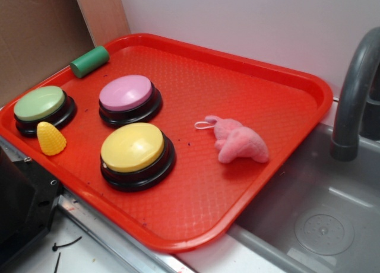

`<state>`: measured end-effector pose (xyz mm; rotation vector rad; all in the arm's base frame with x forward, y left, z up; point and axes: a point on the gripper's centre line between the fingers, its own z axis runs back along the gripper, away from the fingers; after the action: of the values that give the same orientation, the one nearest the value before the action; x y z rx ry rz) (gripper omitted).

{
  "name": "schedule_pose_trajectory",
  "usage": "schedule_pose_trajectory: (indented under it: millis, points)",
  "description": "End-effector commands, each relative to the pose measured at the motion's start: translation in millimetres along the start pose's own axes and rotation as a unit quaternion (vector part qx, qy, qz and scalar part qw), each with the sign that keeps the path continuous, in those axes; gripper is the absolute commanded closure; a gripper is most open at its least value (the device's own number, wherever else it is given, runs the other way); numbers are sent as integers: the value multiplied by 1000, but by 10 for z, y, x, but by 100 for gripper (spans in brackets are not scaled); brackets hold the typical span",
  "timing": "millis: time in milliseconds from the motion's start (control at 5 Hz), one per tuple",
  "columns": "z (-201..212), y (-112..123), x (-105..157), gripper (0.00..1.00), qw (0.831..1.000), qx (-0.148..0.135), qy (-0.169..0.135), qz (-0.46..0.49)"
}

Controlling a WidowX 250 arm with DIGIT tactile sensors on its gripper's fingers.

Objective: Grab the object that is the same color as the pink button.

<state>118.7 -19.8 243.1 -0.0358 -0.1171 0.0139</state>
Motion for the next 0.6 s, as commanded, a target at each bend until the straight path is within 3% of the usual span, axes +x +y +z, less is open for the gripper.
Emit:
schedule_pose_trajectory:
  millis: [0,200,400]
  points:
    - [0,0,0,0,1000,0,0,0]
    - [-65,-84,117,0,995,-5,-6,-103]
    - [-175,-166,274,0,973,-18,-30,-226]
